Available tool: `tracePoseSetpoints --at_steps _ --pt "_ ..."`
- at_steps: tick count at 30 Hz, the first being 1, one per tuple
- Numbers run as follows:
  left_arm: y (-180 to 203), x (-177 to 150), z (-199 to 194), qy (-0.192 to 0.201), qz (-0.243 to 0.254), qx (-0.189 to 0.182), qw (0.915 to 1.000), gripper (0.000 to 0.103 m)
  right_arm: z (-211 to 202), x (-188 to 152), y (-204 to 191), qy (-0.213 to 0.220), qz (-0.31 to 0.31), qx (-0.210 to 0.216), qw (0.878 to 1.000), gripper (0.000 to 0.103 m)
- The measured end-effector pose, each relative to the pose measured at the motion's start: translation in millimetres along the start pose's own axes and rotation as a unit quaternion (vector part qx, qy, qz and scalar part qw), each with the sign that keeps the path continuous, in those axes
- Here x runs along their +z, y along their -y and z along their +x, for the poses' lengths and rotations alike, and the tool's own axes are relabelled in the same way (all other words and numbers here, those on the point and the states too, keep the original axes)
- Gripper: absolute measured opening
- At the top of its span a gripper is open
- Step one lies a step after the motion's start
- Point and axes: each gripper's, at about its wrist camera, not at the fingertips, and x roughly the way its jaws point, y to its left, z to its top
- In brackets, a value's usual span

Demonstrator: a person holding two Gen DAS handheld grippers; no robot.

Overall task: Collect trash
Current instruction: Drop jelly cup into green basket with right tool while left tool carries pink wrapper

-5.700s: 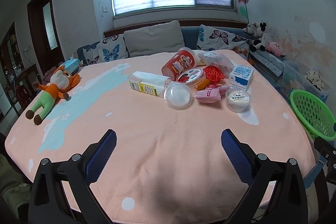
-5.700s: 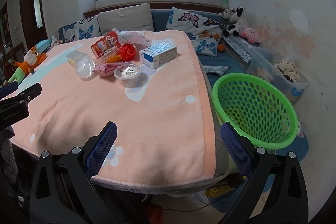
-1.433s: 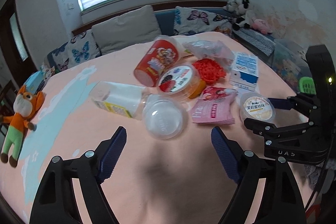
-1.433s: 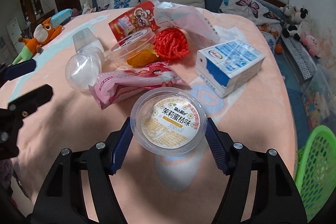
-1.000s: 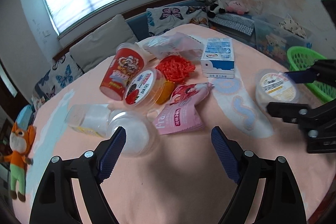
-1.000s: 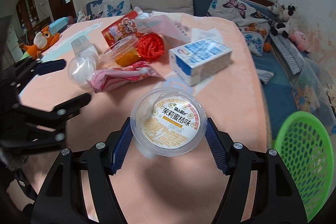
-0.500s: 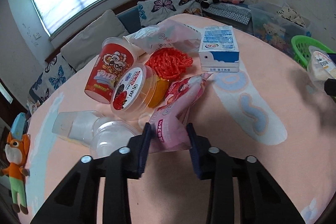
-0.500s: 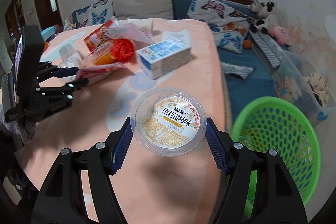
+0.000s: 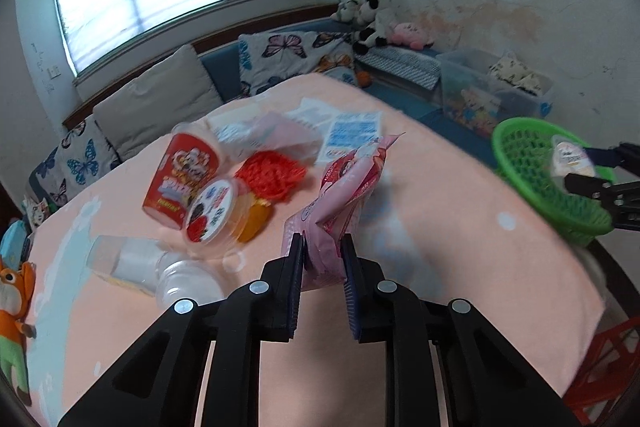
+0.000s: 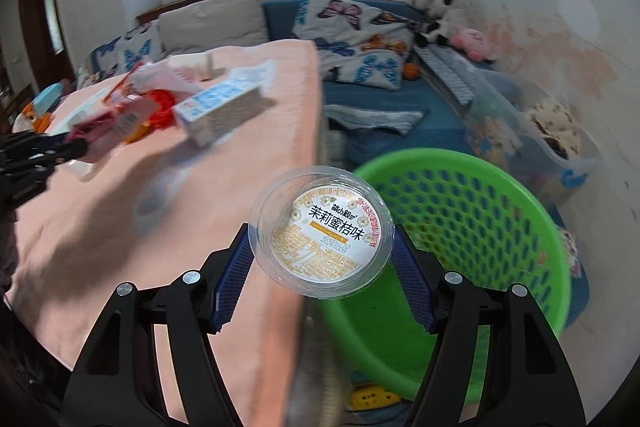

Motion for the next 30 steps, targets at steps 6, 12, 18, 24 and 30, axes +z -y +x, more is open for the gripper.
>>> tracePoseSetpoints --at_steps 6,12,18,24,30 --pt "38 20 -10 0.015 0.01 -0.054 0.9984 0.018 -1 -13 41 -0.012 0.031 -0.035 0.999 0.068" --pt "85 36 -1 0.01 0.032 -0.087 0.9956 0.018 7 -29 68 -0.034 0.048 -0.054 0.997 0.069" --pt "122 51 10 0.004 0.055 -0.113 0.992 0.018 9 -40 87 -0.043 0.067 -0.057 0.995 0.07" --pt "157 63 25 -0.008 0.072 -0.138 0.9877 0.019 6 -45 101 -0.043 0.077 -0.058 0.994 0.074" --pt "184 68 37 -0.022 0.086 -0.155 0.9839 0.019 -6 -46 111 -0.033 0.087 -0.061 0.994 0.075"
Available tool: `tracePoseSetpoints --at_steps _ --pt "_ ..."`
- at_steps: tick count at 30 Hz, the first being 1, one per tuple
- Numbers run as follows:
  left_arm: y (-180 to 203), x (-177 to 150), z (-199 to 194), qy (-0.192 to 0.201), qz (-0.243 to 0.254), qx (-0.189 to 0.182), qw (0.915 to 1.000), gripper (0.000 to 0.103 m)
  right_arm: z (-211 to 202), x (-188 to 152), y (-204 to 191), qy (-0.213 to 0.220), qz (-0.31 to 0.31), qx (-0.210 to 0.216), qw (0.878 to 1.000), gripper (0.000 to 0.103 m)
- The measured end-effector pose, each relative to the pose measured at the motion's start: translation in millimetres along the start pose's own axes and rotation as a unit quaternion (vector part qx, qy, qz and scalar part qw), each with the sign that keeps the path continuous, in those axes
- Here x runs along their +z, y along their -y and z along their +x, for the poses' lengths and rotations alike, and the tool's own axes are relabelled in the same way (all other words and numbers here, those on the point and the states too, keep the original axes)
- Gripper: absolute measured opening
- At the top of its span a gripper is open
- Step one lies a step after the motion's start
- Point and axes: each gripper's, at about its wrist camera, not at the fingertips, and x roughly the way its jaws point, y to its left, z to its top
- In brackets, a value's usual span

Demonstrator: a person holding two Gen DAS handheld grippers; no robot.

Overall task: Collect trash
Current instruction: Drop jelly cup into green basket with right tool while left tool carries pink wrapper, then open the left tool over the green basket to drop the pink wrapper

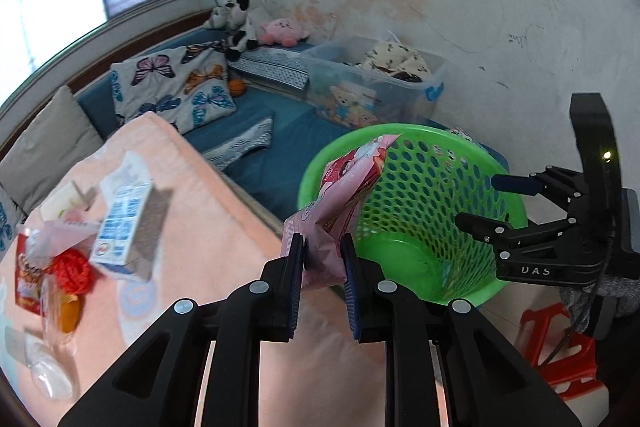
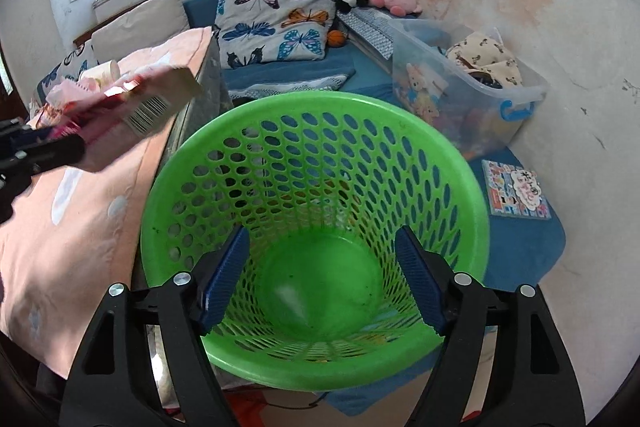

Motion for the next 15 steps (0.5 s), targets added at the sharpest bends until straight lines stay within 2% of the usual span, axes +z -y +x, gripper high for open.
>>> tracePoseSetpoints --at_steps 11,15 --pt "20 7 32 -0.034 0.005 -0.021 0.9992 0.02 -21 -2 19 0.023 0.016 -0.011 1.0 0.076" --pt "23 6 39 -0.041 0.008 -0.019 0.999 0.026 -26 -3 23 0.026 0.018 -0.012 0.999 0.076"
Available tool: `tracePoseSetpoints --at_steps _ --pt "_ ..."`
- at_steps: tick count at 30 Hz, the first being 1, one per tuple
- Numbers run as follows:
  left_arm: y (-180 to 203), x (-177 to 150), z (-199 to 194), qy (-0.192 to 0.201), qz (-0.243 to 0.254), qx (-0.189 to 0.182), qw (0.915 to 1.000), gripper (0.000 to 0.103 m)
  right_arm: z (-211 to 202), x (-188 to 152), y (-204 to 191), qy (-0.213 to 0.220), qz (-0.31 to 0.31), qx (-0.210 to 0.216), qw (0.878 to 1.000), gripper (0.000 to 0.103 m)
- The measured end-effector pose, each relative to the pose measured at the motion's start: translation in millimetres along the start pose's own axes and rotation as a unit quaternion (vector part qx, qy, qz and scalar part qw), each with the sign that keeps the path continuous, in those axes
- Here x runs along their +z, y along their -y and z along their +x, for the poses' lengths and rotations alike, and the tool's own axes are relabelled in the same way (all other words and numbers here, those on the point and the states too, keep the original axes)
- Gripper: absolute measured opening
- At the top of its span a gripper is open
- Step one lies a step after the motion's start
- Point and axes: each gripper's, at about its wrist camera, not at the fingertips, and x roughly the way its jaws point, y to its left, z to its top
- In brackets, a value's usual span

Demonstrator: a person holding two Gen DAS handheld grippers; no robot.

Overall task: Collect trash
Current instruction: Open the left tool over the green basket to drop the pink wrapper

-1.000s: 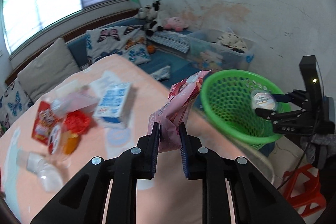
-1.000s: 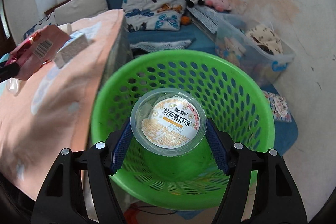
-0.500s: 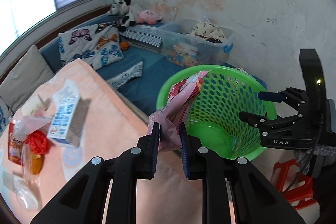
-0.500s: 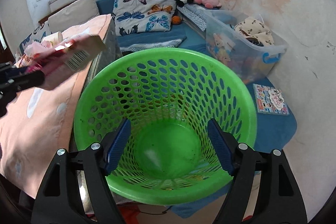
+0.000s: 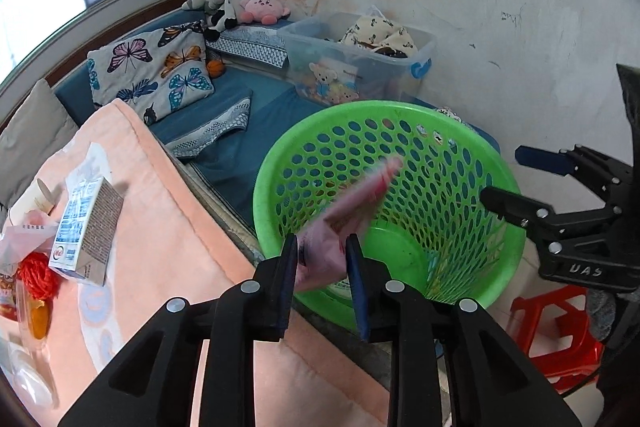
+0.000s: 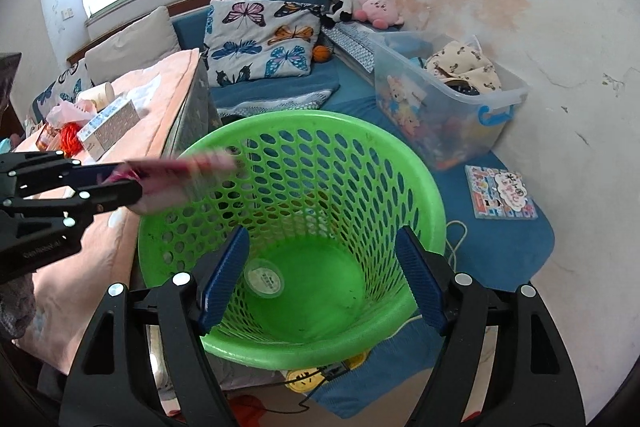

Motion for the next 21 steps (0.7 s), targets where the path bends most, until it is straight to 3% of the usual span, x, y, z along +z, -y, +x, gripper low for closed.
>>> tracePoseSetpoints --at_steps 3,11,21 --pt "0 -1 -2 0.005 -0.003 0.004 1.0 0.052 -2 1 1 0.002 0.001 0.0 1.0 0.076" --pt "-11 -8 -18 0.019 -0.02 0.006 0.9996 0.057 -8 6 -12 0.01 -0.006 0.007 1.0 0.076" --pt "-64 -29 -64 0.045 -0.07 0.071 0.994 0.059 -5 26 -55 0.016 -0.037 0.041 0.998 0.076"
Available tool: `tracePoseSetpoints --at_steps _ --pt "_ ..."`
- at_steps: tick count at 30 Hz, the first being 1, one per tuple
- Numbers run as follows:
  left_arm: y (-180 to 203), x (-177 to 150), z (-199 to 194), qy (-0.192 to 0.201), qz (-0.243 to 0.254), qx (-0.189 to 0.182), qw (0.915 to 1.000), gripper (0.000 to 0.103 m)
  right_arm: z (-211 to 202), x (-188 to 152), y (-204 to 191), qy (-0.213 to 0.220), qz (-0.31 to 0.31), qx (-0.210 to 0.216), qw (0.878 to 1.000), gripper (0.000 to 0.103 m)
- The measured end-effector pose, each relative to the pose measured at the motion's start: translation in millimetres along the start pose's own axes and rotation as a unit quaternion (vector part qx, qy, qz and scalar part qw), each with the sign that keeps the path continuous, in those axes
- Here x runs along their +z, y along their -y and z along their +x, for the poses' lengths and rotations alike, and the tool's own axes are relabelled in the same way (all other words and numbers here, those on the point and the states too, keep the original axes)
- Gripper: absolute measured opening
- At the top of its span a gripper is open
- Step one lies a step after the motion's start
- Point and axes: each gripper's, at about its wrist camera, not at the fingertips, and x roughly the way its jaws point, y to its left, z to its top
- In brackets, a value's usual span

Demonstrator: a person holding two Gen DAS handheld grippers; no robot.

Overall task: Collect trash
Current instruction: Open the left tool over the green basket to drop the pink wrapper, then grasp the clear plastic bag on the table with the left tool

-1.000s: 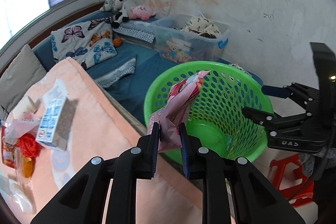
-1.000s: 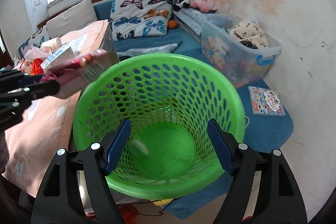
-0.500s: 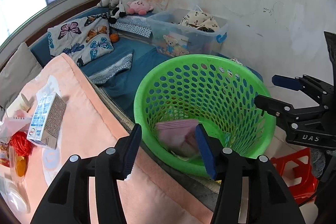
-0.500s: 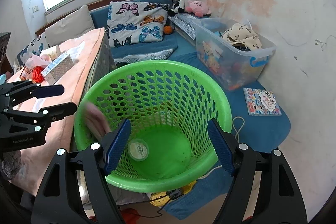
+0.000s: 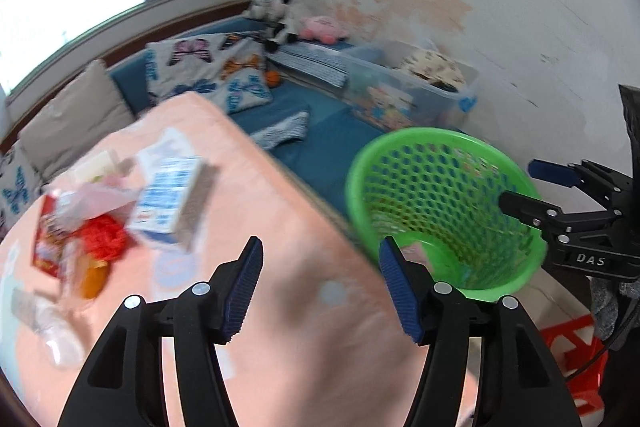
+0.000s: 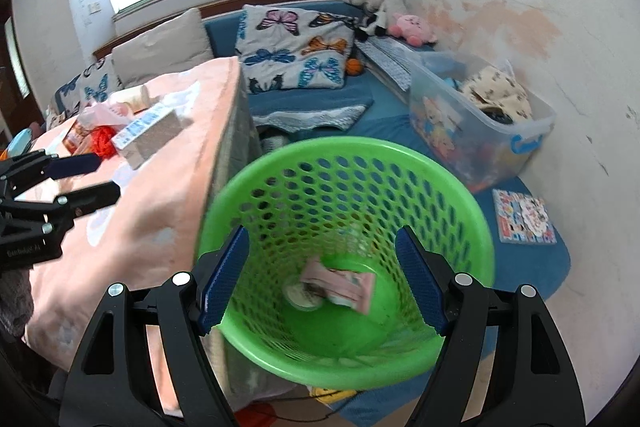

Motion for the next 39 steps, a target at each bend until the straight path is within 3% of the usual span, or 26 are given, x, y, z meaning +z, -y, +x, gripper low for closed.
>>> tracePoseSetpoints --at_steps 7,16,23,31,39 --pt "-72 -1 -25 0.018 -0.071 0.061 0.9955 0.059 5 22 -36 0.007 -0.032 0.021 0.999 0.076" --pt "-180 6 -40 0.022 -0.173 0.136 0.9753 0.062 23 50 -81 0.006 -0.044 0.067 0.997 0.076" --pt "-221 11 -26 0.01 -0.208 0.129 0.9695 0.071 32 70 -116 0.007 -0.069 0.09 0.994 0.076" --pt "-236 12 4 -0.012 -0.2 0.098 0.9748 0.082 51 80 -140 -0.001 -0.086 0.104 0.991 0.076" --pt "-246 12 26 -0.021 -0.203 0.096 0.9743 0.083 69 81 -148 -0.017 -0.089 0.11 0.99 0.076"
